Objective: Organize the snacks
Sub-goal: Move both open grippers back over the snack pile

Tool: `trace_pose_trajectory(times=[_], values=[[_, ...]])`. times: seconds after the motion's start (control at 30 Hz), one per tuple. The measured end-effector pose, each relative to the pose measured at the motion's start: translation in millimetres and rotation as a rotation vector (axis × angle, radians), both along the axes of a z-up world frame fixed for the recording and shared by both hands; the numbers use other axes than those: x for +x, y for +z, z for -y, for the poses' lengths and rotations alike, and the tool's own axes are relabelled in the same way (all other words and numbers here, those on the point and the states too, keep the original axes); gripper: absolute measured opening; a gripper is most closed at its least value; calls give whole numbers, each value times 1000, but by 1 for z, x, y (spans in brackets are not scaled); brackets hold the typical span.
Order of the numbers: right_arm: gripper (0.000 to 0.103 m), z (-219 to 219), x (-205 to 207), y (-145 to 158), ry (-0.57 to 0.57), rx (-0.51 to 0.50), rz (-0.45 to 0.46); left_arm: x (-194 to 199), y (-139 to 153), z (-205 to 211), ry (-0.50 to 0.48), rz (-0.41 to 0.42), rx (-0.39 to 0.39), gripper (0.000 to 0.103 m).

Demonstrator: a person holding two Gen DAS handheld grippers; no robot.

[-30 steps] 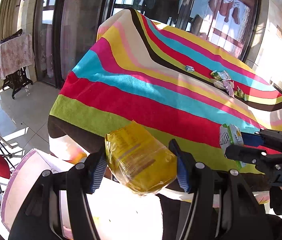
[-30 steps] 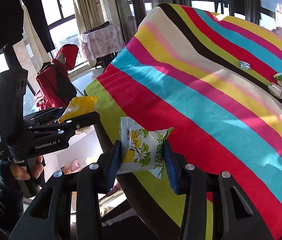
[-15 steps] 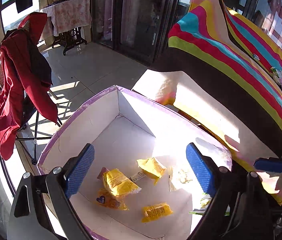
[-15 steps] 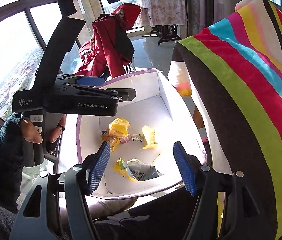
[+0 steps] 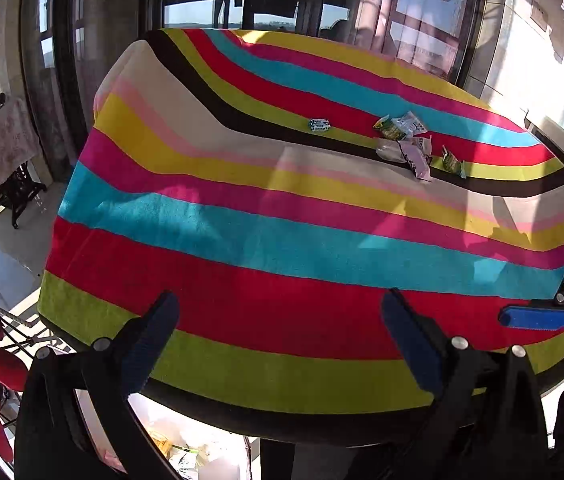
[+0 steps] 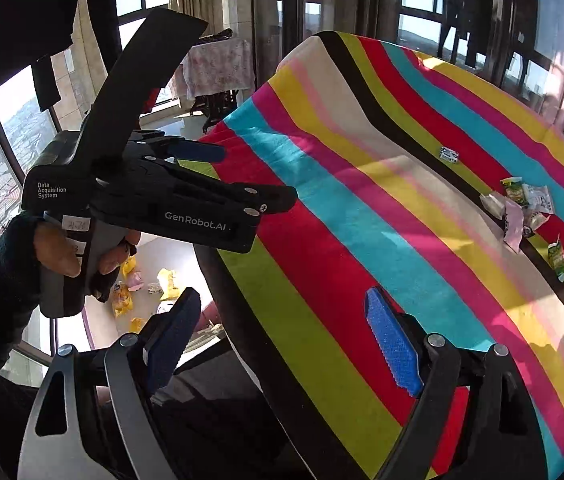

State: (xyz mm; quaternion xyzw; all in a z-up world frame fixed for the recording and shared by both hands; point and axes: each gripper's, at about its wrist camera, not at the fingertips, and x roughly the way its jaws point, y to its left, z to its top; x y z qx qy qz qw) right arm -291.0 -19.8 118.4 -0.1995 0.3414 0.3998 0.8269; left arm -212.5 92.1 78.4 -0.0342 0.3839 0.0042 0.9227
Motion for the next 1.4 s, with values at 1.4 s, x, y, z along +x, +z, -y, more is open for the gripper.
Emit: trace_pose_trajectory(times=[1.4], values=[[87, 217, 302, -65, -1043, 372, -231, 213, -43, 92, -25, -35, 6, 101]])
